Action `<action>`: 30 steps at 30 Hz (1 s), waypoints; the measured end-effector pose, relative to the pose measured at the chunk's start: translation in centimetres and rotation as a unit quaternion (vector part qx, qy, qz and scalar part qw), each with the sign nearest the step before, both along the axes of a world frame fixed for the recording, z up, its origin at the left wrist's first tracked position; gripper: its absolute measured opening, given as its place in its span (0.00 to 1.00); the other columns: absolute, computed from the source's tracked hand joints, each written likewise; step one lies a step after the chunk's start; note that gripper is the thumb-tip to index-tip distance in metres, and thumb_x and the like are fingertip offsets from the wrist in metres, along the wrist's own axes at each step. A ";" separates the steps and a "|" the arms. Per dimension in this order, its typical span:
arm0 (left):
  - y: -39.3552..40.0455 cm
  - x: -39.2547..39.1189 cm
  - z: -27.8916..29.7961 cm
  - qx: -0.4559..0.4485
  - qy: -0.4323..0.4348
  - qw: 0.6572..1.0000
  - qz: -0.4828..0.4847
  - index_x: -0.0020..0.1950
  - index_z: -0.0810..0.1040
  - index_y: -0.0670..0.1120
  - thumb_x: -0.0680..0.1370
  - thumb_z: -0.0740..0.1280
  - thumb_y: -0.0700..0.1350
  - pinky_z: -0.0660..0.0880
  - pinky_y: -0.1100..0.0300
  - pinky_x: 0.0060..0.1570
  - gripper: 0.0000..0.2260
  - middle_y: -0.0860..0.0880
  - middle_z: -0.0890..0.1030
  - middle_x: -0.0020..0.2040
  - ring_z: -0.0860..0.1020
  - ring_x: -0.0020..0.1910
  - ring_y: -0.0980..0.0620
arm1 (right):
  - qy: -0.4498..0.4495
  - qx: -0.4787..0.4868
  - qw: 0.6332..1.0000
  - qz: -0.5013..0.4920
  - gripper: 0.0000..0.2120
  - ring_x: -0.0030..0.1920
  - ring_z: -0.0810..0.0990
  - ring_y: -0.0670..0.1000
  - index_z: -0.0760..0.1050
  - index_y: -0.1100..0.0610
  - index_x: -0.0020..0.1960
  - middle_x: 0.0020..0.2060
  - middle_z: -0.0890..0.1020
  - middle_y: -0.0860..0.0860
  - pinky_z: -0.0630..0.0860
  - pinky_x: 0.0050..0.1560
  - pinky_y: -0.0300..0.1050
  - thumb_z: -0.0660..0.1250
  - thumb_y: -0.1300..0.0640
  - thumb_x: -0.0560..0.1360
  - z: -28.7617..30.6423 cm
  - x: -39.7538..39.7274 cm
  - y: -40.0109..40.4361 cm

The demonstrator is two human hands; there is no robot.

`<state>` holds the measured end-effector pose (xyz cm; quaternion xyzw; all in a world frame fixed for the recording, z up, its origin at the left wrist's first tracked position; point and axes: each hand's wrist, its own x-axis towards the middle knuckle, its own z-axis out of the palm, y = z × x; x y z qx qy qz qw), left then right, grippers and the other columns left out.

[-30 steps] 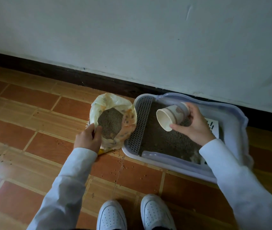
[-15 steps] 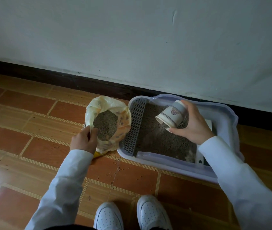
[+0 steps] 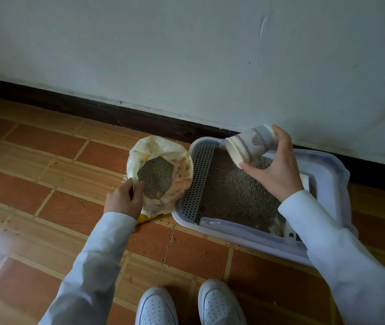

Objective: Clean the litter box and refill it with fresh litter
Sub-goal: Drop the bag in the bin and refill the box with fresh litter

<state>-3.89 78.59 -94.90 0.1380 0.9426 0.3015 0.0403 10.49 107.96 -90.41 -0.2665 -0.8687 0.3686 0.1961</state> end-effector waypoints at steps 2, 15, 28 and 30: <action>-0.1 -0.1 -0.1 -0.005 0.004 1.000 -0.001 0.37 0.74 0.39 0.79 0.62 0.47 0.63 0.57 0.31 0.14 0.44 0.72 0.26 0.70 0.29 0.42 | -0.022 -0.085 0.996 0.031 0.49 0.62 0.68 0.47 0.53 0.52 0.73 0.66 0.67 0.51 0.65 0.61 0.36 0.78 0.46 0.62 0.7 -1.4 -1.4; -1.5 -0.8 0.1 -0.019 0.014 1.000 -0.020 0.36 0.71 0.42 0.79 0.60 0.48 0.61 0.60 0.25 0.14 0.47 0.69 0.24 0.68 0.24 0.44 | -0.244 -0.076 0.928 0.271 0.44 0.69 0.65 0.53 0.58 0.58 0.73 0.69 0.65 0.53 0.64 0.65 0.45 0.74 0.42 0.67 -0.1 -12.2 -10.9; -2.7 -1.5 -0.1 0.021 0.030 0.999 -0.031 0.40 0.75 0.40 0.76 0.55 0.54 0.67 0.57 0.26 0.19 0.47 0.72 0.24 0.69 0.23 0.46 | -0.178 0.108 0.951 0.231 0.13 0.50 0.79 0.50 0.77 0.57 0.52 0.47 0.81 0.52 0.76 0.48 0.43 0.69 0.49 0.74 -3.3 -16.0 -12.7; -2.8 -1.6 -0.1 0.026 0.029 0.999 -0.030 0.38 0.74 0.40 0.76 0.55 0.54 0.66 0.57 0.25 0.19 0.48 0.70 0.24 0.68 0.22 0.47 | -0.081 0.177 0.966 0.170 0.11 0.48 0.77 0.49 0.73 0.57 0.50 0.47 0.78 0.52 0.76 0.47 0.42 0.70 0.52 0.73 -2.8 -16.0 -11.9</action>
